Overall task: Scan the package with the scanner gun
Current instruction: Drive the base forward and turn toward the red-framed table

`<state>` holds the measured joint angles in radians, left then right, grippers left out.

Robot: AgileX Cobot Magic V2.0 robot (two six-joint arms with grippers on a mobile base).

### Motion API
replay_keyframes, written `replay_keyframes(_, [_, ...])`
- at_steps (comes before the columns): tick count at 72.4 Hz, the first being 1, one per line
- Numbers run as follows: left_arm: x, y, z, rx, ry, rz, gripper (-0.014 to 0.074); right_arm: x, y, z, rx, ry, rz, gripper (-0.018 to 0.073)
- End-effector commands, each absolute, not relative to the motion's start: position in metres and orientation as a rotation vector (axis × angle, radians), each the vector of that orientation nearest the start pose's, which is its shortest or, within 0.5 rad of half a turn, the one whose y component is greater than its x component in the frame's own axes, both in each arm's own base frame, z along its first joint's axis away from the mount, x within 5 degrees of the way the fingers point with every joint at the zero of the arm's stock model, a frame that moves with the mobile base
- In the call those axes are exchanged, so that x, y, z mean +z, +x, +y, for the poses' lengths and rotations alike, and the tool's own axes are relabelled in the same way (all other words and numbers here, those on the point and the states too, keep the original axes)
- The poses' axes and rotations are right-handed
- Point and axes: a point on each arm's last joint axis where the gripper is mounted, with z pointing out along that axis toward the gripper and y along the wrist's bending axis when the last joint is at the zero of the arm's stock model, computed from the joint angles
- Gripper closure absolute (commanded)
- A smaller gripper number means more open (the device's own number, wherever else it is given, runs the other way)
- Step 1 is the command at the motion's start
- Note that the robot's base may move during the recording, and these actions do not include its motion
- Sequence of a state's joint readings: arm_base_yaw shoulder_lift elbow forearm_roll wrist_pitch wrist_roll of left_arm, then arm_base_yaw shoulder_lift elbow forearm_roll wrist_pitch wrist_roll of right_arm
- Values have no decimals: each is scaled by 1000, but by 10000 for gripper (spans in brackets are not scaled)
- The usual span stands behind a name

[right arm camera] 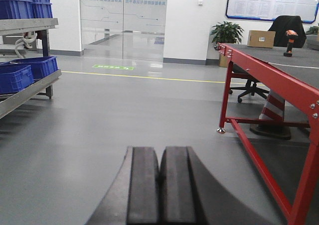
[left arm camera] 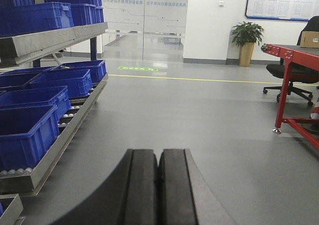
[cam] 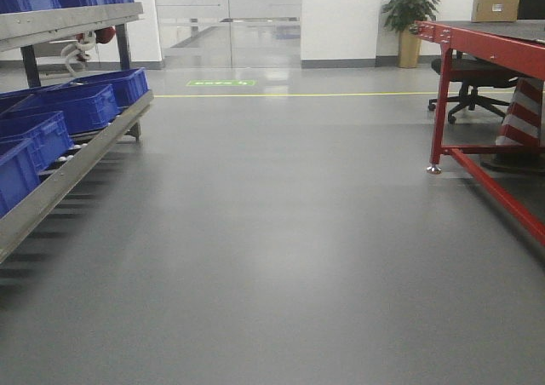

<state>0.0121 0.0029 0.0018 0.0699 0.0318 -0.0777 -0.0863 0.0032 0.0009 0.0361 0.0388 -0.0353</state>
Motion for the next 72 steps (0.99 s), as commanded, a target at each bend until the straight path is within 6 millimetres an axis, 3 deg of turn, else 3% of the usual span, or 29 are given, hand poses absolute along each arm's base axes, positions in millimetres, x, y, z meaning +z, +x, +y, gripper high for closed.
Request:
replay_keyframes(1, [212, 56, 0, -3, -14, 1496, 708, 212, 56, -5, -67, 68, 1500, 725])
replay_keyframes(72, [212, 56, 0, -3, -14, 1496, 708, 212, 56, -5, -67, 68, 1500, 725])
